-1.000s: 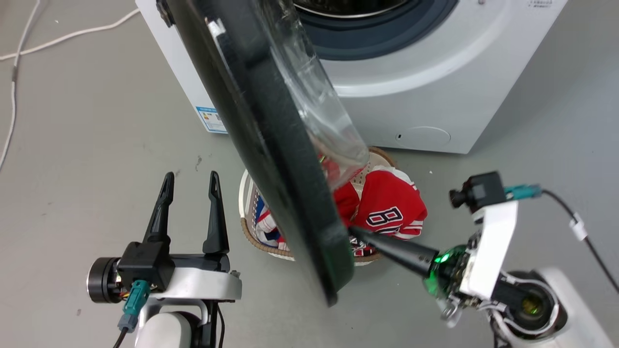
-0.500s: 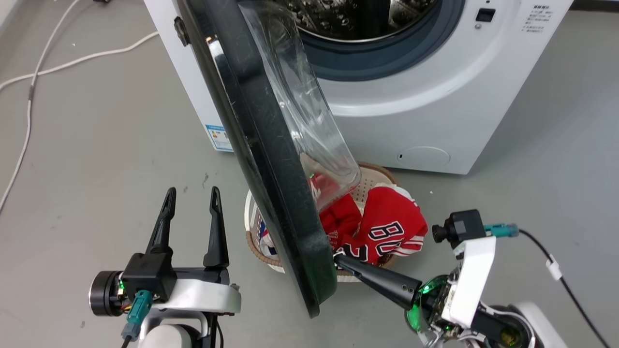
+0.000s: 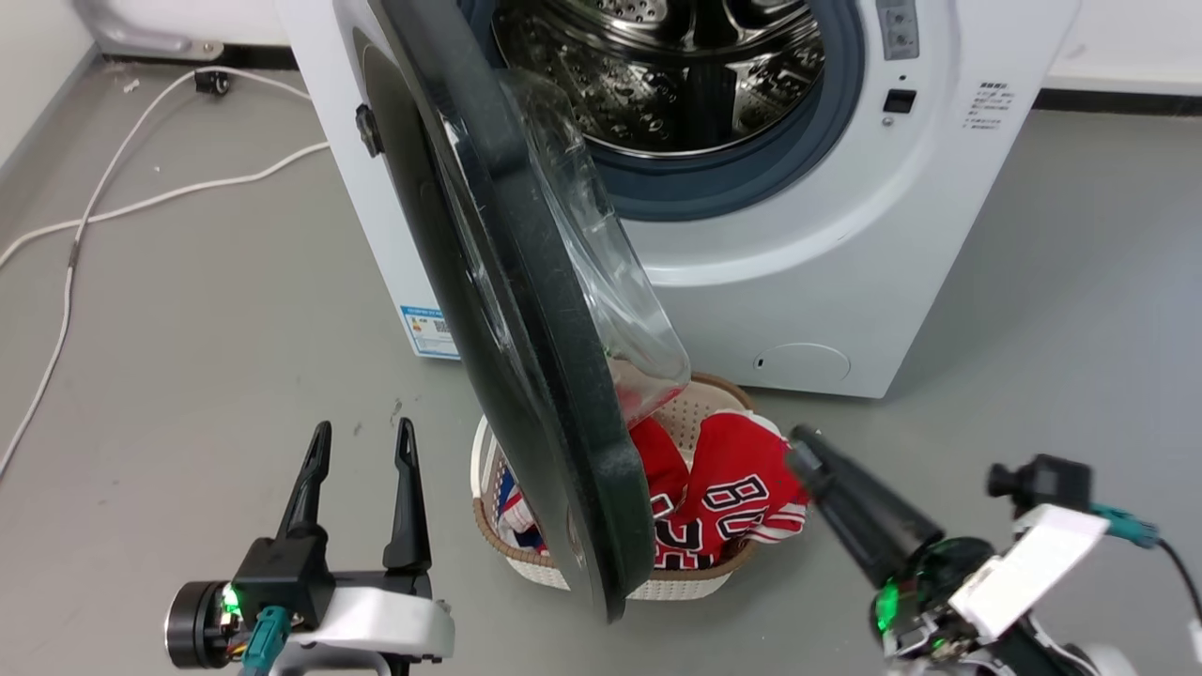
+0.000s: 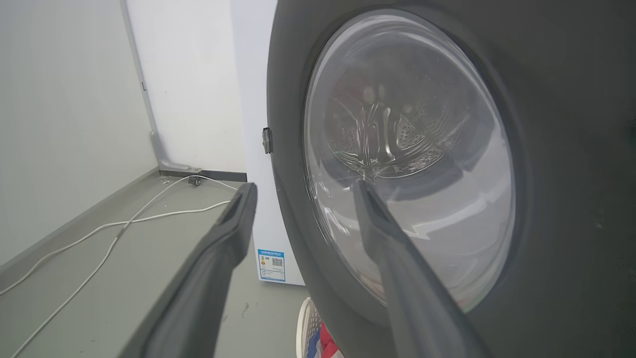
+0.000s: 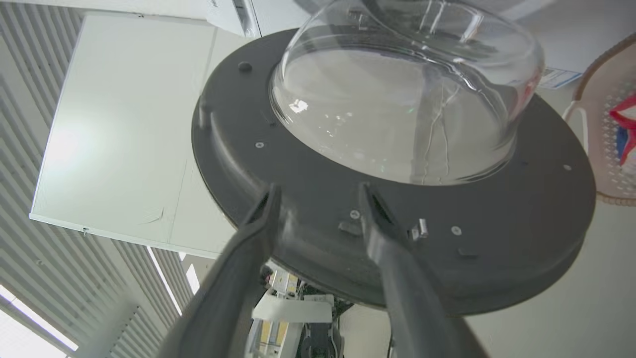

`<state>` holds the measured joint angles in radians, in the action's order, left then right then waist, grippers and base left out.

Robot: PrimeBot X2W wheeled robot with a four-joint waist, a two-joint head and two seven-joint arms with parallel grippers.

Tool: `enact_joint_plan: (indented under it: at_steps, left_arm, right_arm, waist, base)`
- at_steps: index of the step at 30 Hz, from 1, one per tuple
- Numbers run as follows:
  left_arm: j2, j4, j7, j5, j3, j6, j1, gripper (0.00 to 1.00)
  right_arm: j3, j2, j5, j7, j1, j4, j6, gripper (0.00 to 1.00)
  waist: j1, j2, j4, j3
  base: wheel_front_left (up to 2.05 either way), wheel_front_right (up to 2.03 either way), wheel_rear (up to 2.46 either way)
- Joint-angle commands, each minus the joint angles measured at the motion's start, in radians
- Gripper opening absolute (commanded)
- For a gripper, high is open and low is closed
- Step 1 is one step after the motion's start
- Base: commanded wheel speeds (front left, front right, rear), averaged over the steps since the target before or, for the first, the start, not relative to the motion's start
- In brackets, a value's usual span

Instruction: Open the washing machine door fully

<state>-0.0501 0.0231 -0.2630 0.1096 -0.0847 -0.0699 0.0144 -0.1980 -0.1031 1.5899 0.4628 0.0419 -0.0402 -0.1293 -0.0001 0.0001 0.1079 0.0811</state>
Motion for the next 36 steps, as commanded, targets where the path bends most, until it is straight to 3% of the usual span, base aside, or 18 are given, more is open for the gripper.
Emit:
enact_joint_plan:
  at_steps: [1, 5, 10, 13, 16, 17, 20, 25, 30, 36]
  left_arm:
    - [0.000, 0.000, -0.003, -0.007, 0.008, 0.002, -0.021, 1.00]
    - [0.000, -0.001, -0.003, -0.010, 0.017, 0.002, -0.044, 1.00]
    - [0.000, -0.003, -0.003, -0.016, 0.026, 0.002, -0.070, 1.00]
    - [0.000, -0.003, -0.003, -0.018, 0.030, 0.002, -0.076, 1.00]
    - [0.000, -0.005, -0.003, -0.019, 0.034, 0.000, -0.085, 1.00]
    - [0.000, -0.005, -0.003, -0.019, 0.034, 0.000, -0.085, 1.00]
    - [0.000, -0.007, -0.003, -0.020, 0.036, 0.000, -0.086, 1.00]
    - [0.000, -0.007, -0.003, -0.016, 0.034, 0.002, -0.085, 1.00]
    - [0.000, -0.004, -0.003, -0.013, 0.032, -0.001, -0.092, 1.00]
    - [0.000, -0.004, -0.003, -0.013, 0.033, -0.005, -0.099, 1.00]
  right_arm:
    - [0.032, 0.008, -0.026, -0.055, -0.019, -0.027, -0.003, 1.00]
    - [0.096, -0.010, -0.202, -0.261, -0.027, -0.040, -0.003, 1.00]
    - [0.067, -0.056, -0.523, -0.595, -0.025, 0.024, -0.002, 1.00]
    - [0.050, -0.086, -0.718, -0.708, -0.018, 0.087, -0.001, 1.00]
    - [0.102, -0.078, -0.964, -0.728, -0.004, 0.097, -0.001, 1.00]
    - [0.102, -0.078, -0.964, -0.728, -0.004, 0.097, -0.001, 1.00]
    - [0.174, -0.019, -1.186, -0.727, -0.027, 0.052, -0.001, 1.00]
    - [0.224, 0.033, -1.402, -0.728, -0.073, -0.002, -0.001, 1.00]
    - [0.250, 0.051, -1.488, -0.728, -0.118, -0.028, -0.001, 1.00]
    - [0.259, 0.054, -1.456, -0.728, -0.174, -0.039, -0.001, 1.00]
  waist:
    - [0.0001, -0.0001, -0.012, -0.021]
    - [0.0001, -0.0001, -0.027, -0.048]
    - [0.0001, -0.0001, -0.049, -0.070]
    - [0.0001, -0.0001, -0.058, -0.078]
    - [0.0001, -0.0001, -0.066, -0.083]
    - [0.0001, -0.0001, -0.066, -0.083]
    - [0.0001, -0.0001, -0.070, -0.083]
    - [0.0001, -0.0001, -0.070, -0.086]
    - [0.0001, -0.0001, -0.070, -0.092]
    - [0.0001, -0.0001, -0.070, -0.102]
  base:
    - [0.00, 0.00, 0.00]
    - [0.00, 0.00, 0.00]
    - [0.00, 0.00, 0.00]
    - [0.00, 0.00, 0.00]
    - [0.00, 0.00, 0.00]
    - [0.00, 0.00, 0.00]
    - [0.00, 0.00, 0.00]
    - [0.00, 0.00, 0.00]
    - [0.00, 0.00, 0.00]
    - [0.00, 0.00, 0.00]
